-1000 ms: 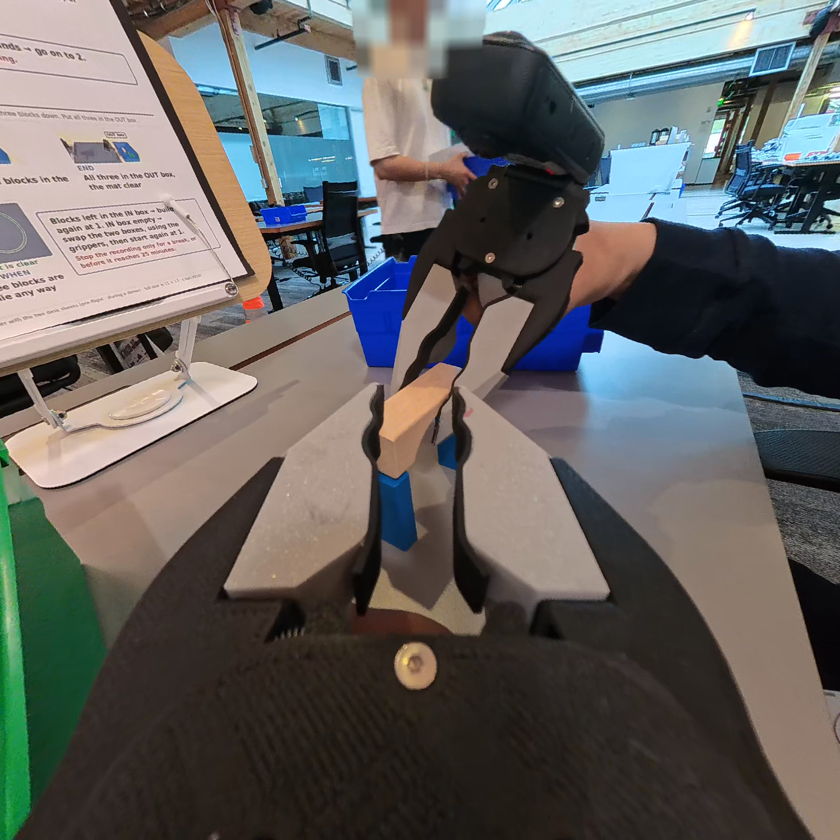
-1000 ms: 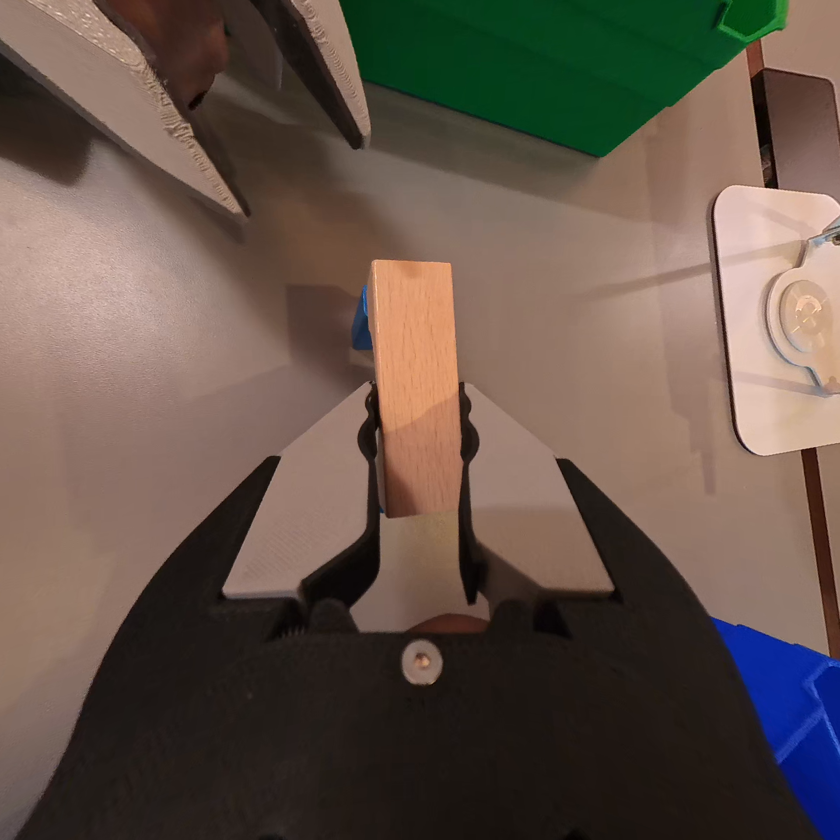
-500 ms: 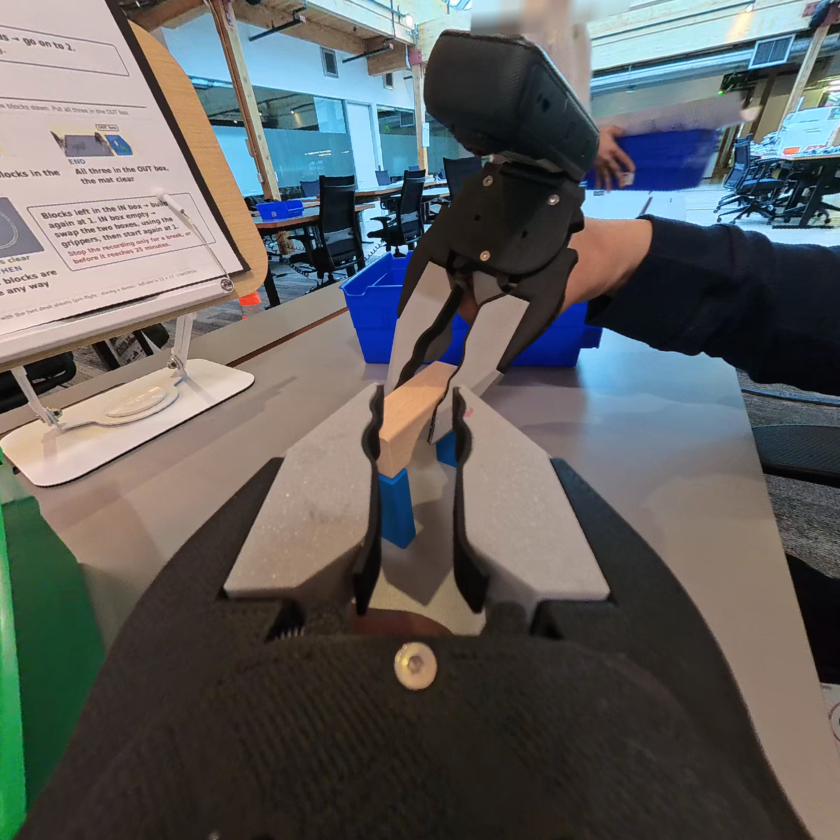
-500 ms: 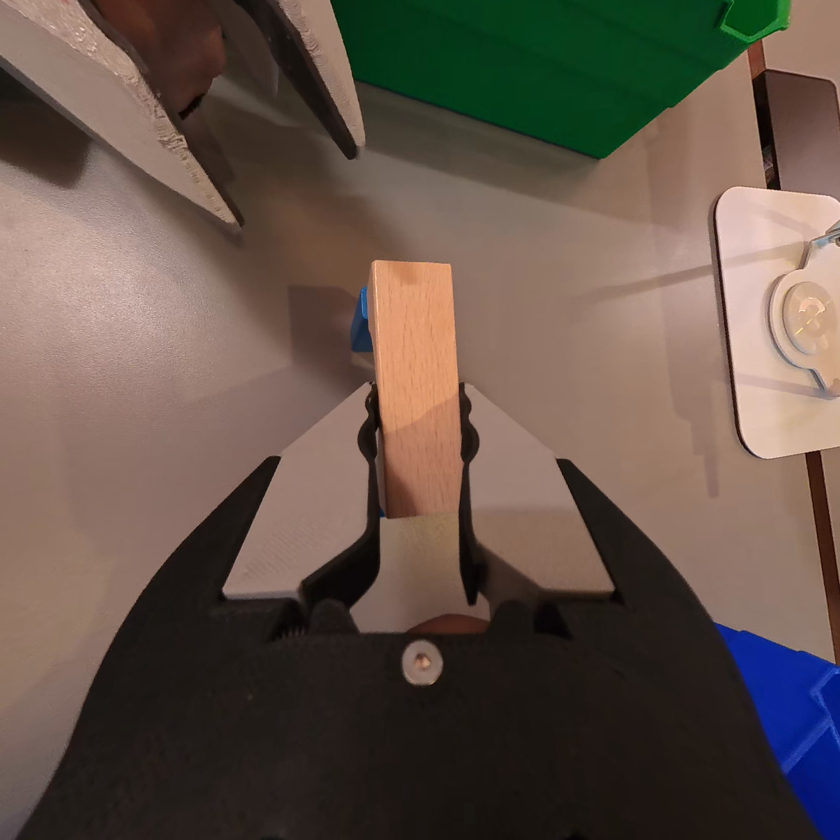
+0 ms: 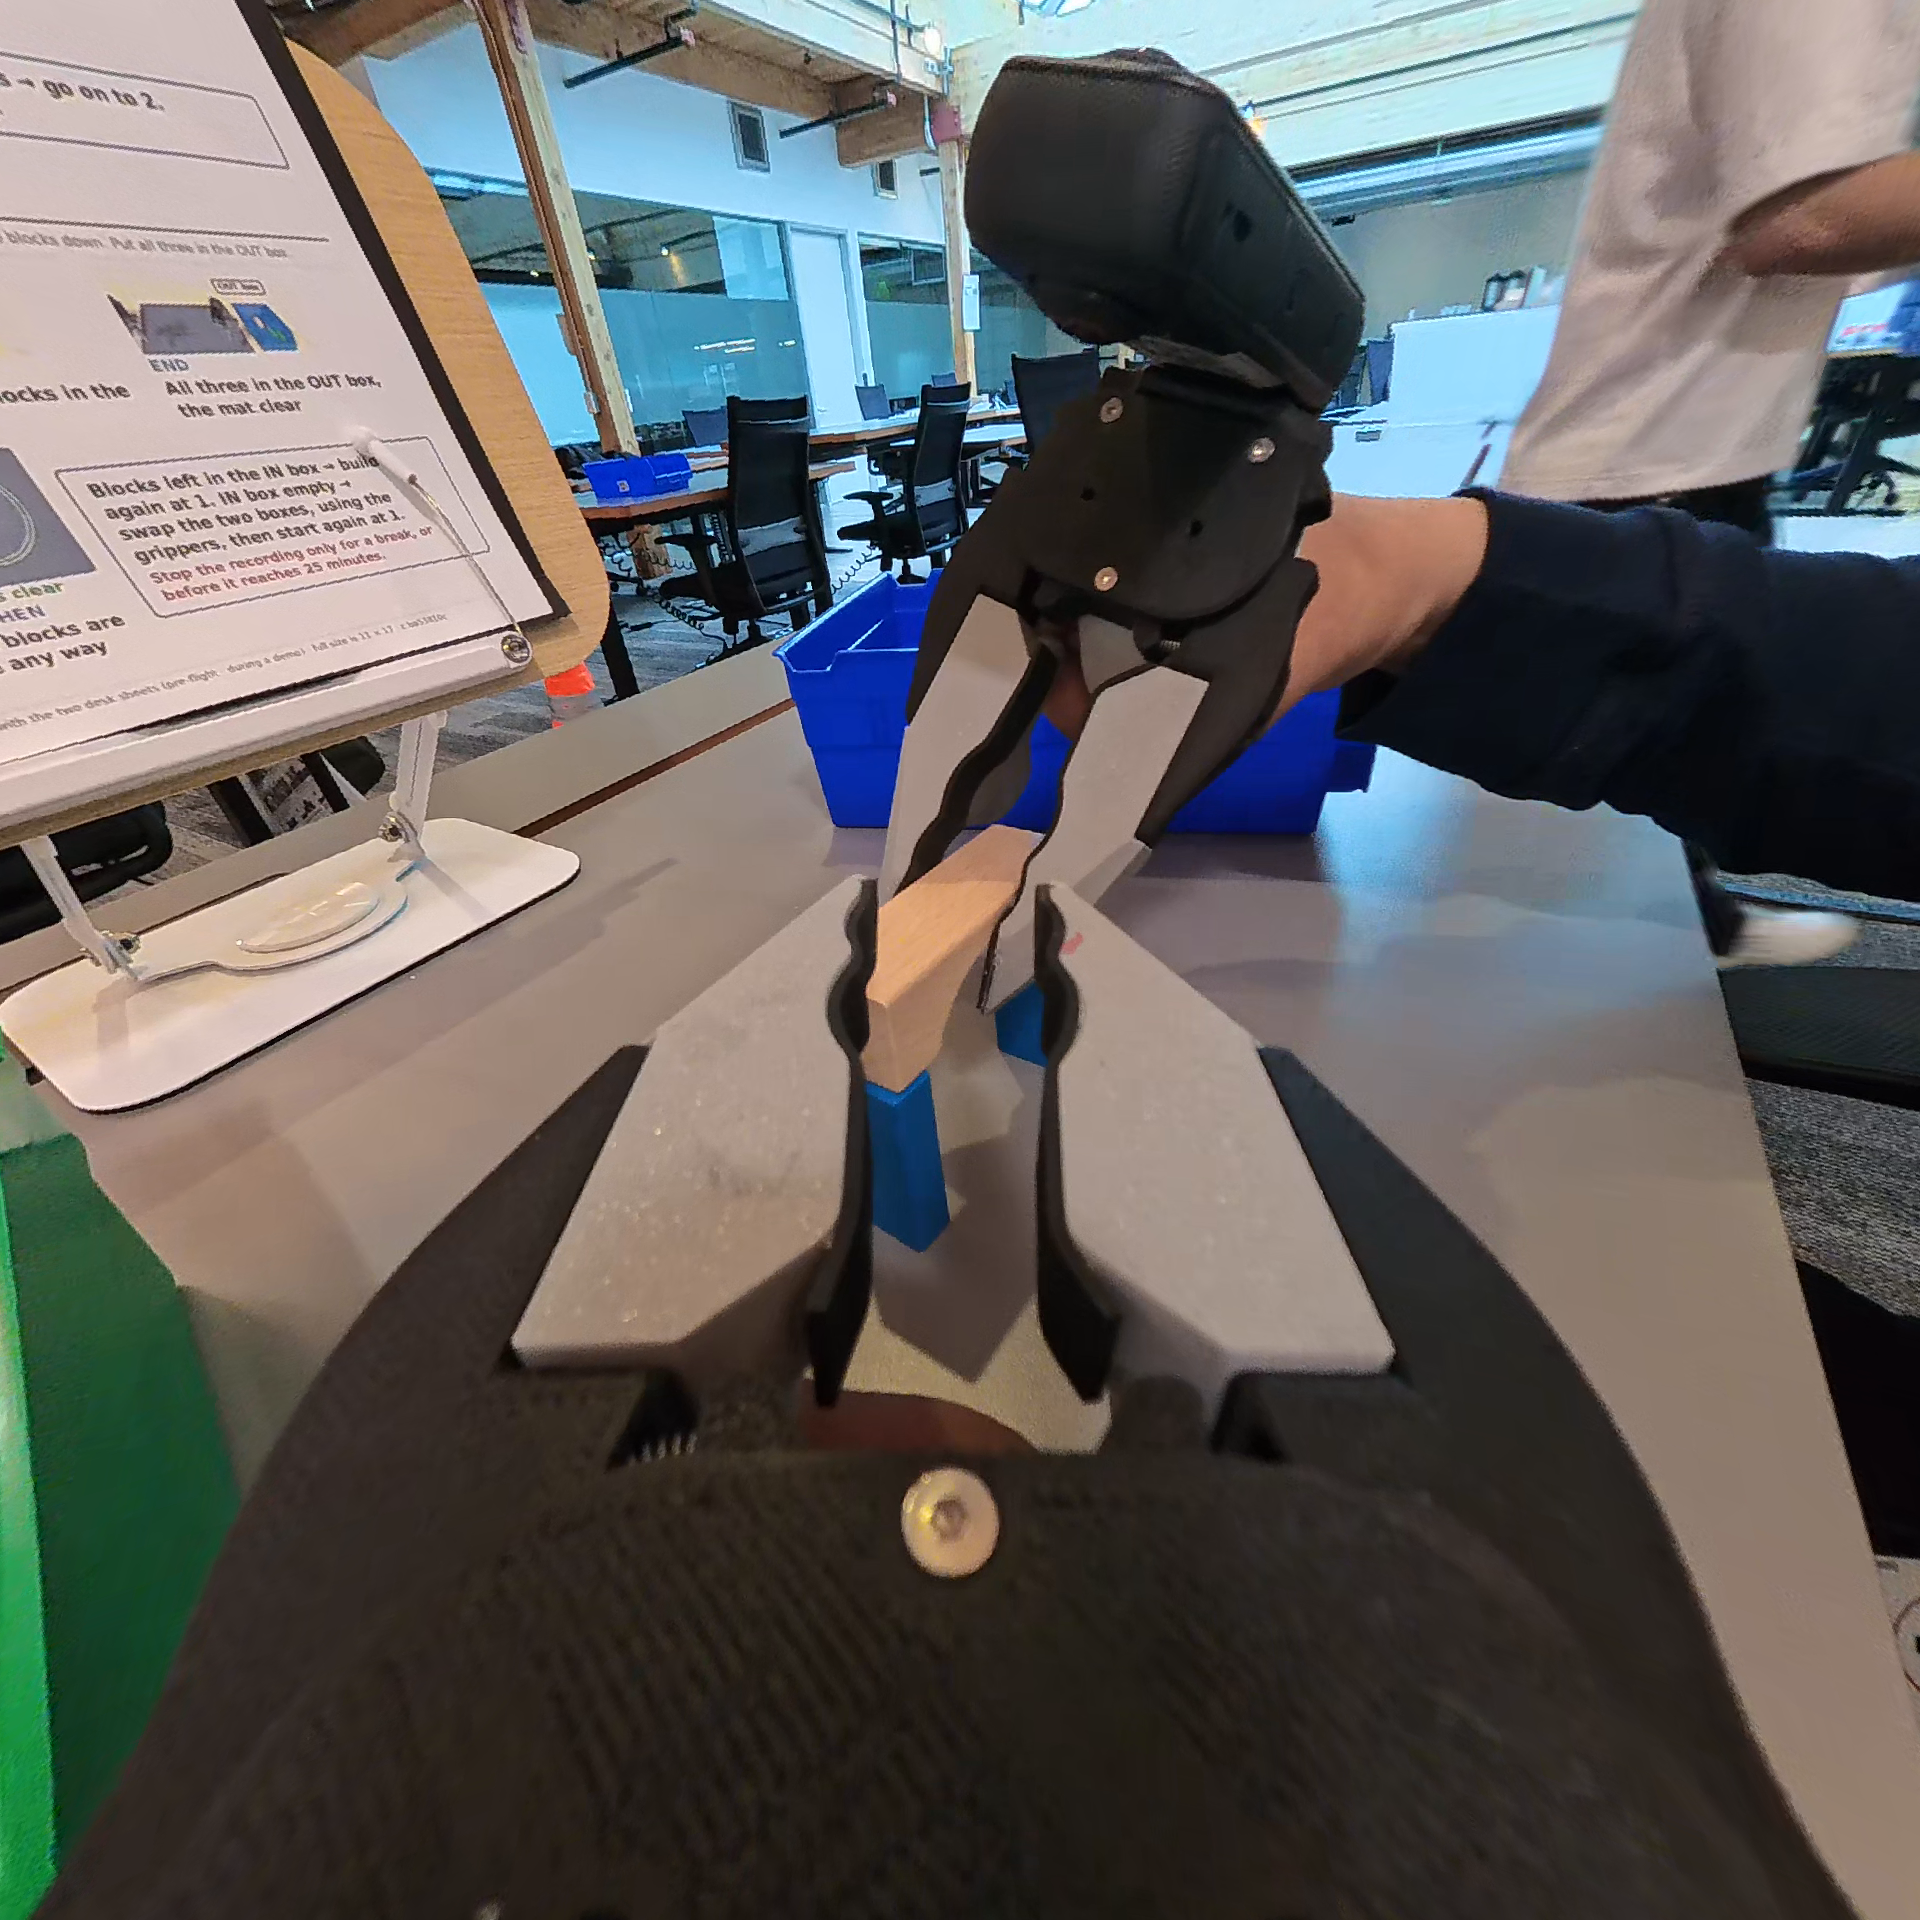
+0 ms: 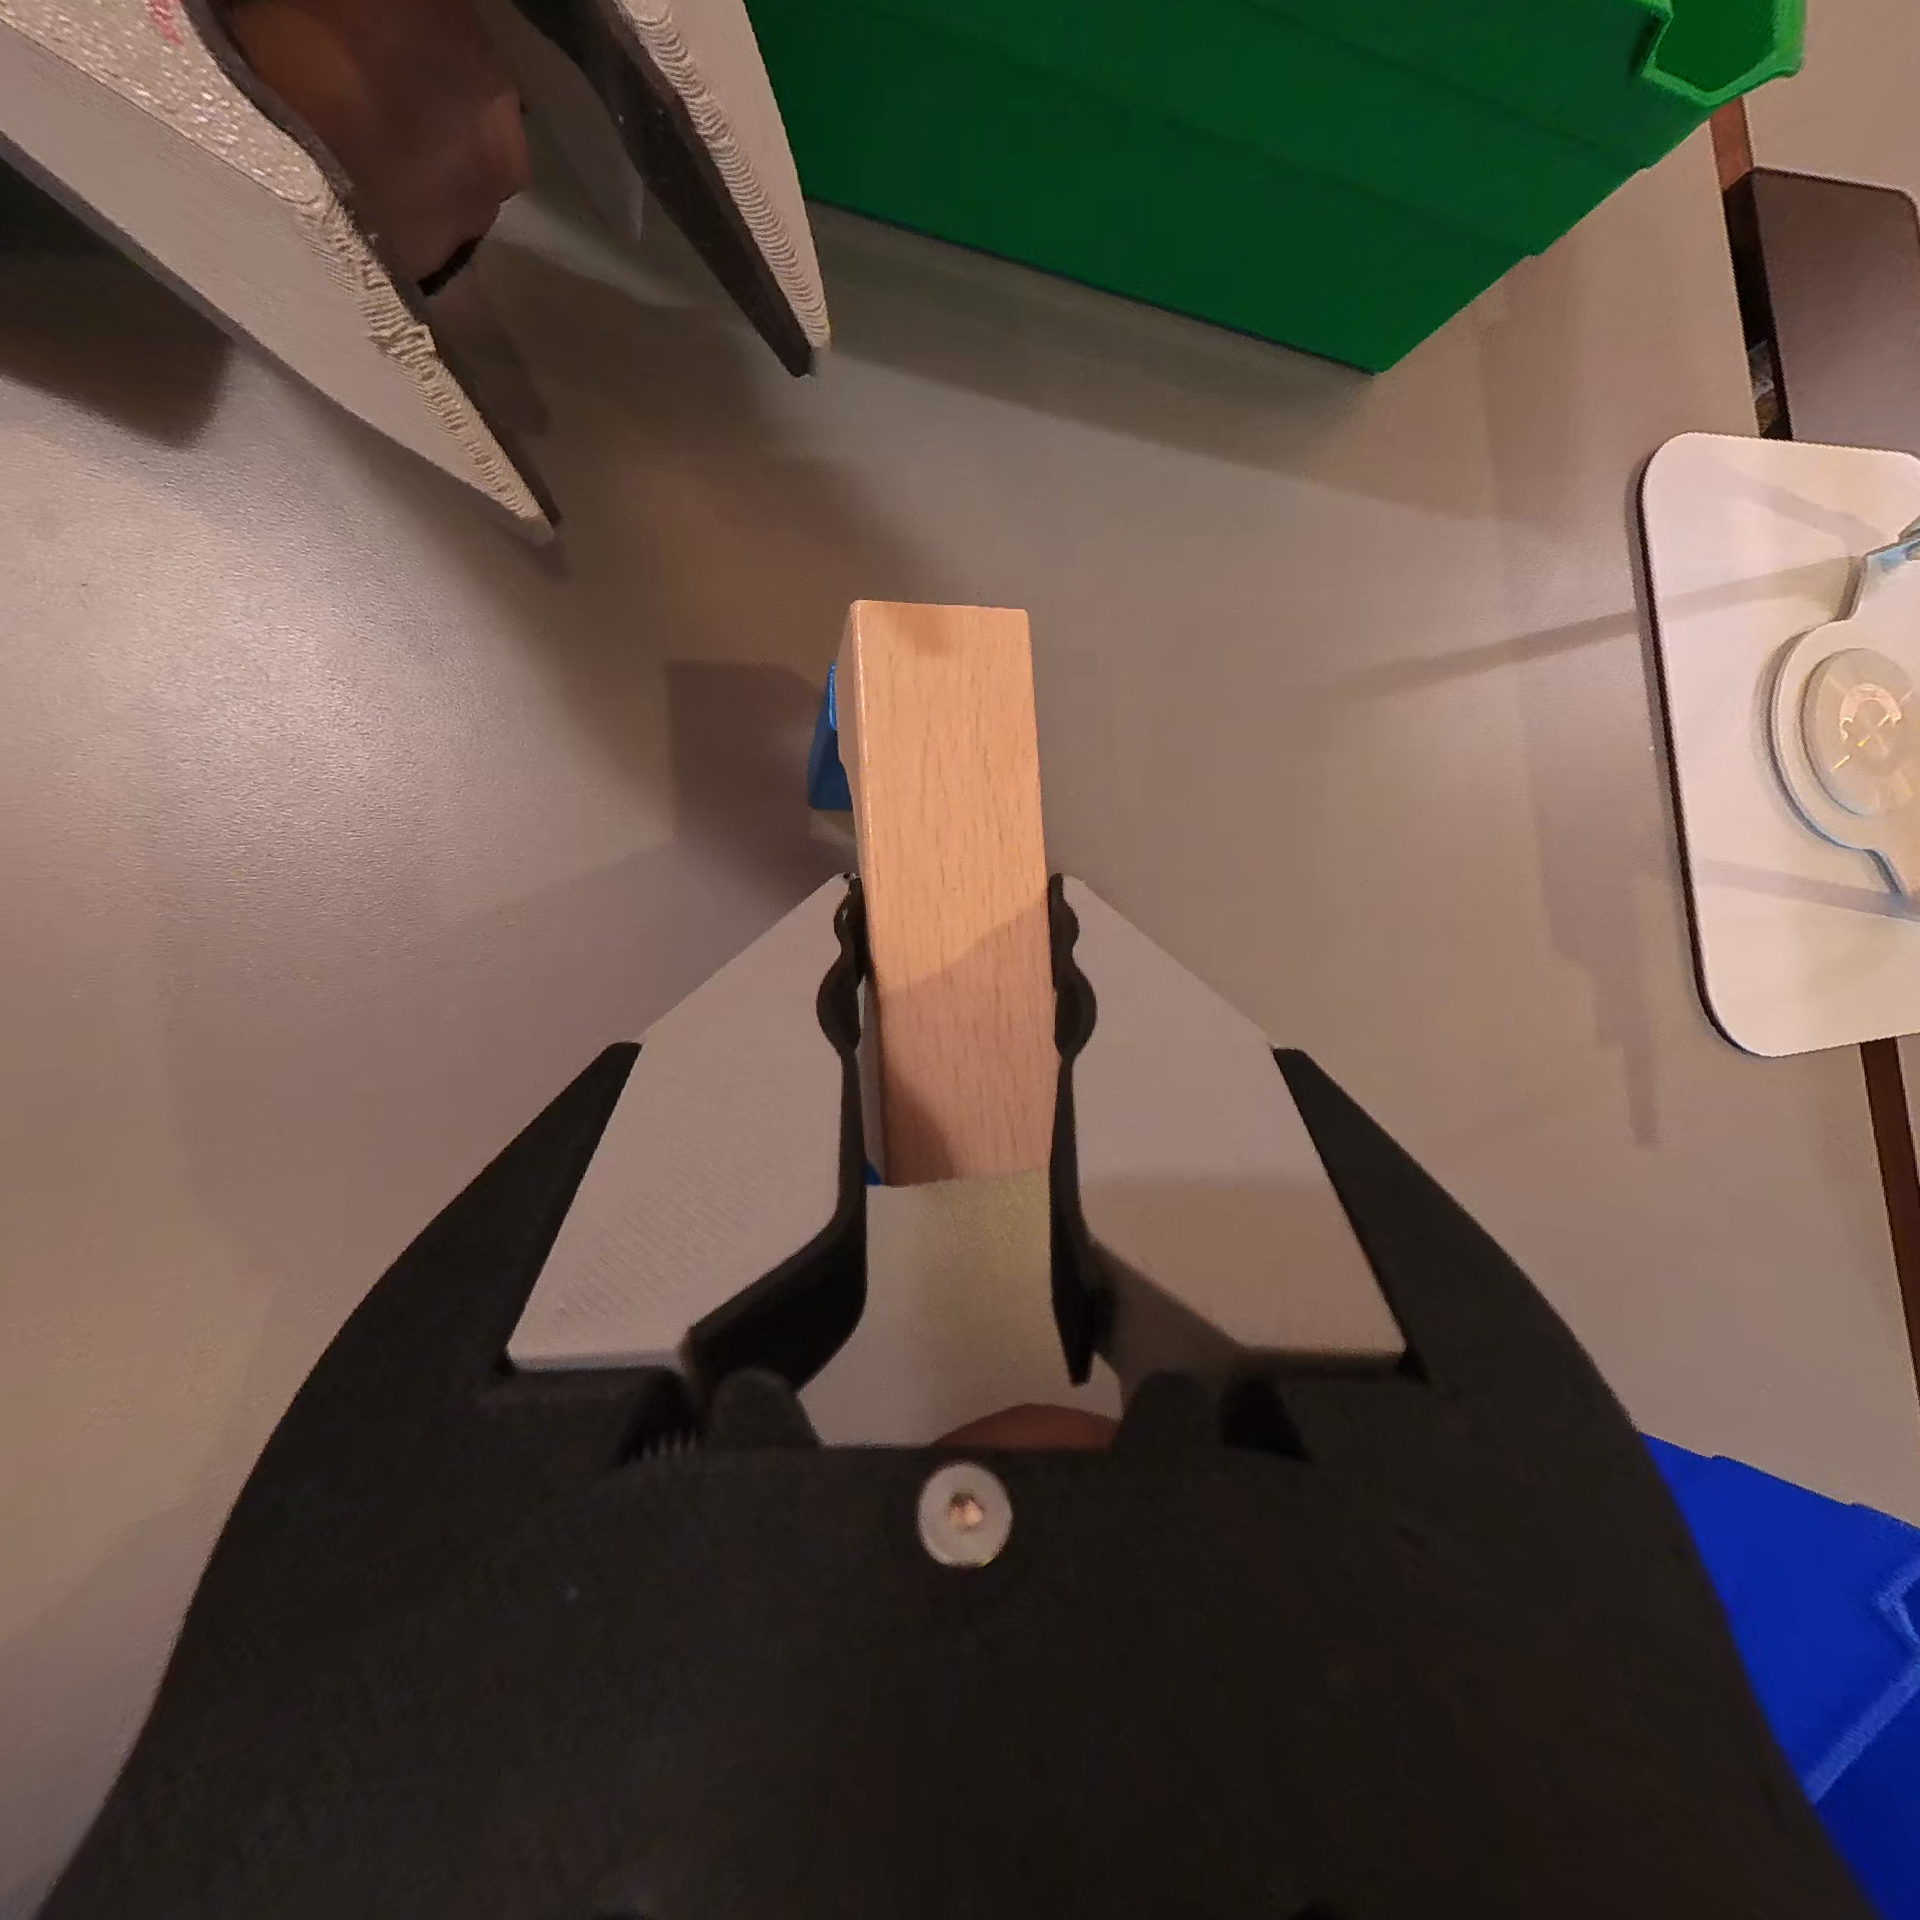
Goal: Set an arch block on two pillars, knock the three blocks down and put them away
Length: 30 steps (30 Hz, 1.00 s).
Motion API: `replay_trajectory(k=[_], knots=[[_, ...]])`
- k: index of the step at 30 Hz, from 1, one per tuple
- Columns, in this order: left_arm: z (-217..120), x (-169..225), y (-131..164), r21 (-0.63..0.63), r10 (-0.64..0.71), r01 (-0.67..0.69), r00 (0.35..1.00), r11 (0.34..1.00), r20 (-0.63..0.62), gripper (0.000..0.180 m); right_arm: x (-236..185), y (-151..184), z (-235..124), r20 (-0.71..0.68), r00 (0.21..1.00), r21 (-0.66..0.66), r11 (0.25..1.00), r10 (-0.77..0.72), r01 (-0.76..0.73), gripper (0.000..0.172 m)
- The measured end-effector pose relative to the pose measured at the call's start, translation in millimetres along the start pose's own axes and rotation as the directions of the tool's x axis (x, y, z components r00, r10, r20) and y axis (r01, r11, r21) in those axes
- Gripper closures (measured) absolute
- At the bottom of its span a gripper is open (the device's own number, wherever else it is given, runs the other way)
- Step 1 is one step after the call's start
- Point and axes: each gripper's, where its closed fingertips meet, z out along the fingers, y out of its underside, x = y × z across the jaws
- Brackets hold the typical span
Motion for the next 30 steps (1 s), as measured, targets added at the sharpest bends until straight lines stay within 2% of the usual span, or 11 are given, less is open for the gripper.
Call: replay_trajectory(k=[11,17,21,24,26,30], knots=[[-0.3,-1.1,-0.2,0.001,-0.001,0.001,1.000,1.000,0.004,0.153,0.8,-4.1,-8.3,-0.006,1.000,0.033,0.999,0.007,-0.007,0.133],[-1.6,-3.0,-1.5,0.009,-0.004,0.004,1.000,1.000,0.012,0.153,2.7,-8.2,-39.2,-0.087,0.996,0.138,0.990,0.033,-0.021,0.128],[-0.7,-3.5,-1.0,0.004,-0.003,0.003,1.000,1.000,0.016,0.152,-0.8,-10.5,-72.1,-0.170,0.979,0.316,0.948,0.109,-0.050,0.135],[-0.1,-4.0,1.2,-0.005,0.001,-0.001,1.000,1.000,0.022,0.152,-7.1,-6.6,-84.1,-0.187,0.965,0.449,0.890,0.183,-0.081,0.158],[-0.1,-5.3,2.4,-0.008,-0.002,0.002,1.000,1.000,0.029,0.153,-6.4,8.3,-78.4,-0.210,0.952,0.458,0.883,0.223,-0.106,0.169],[-0.2,-10.1,4.9,-0.018,-0.005,0.007,0.998,1.000,0.057,0.153,-1.7,40.5,-56.7,-0.208,0.920,0.435,0.874,0.333,-0.218,0.172]])
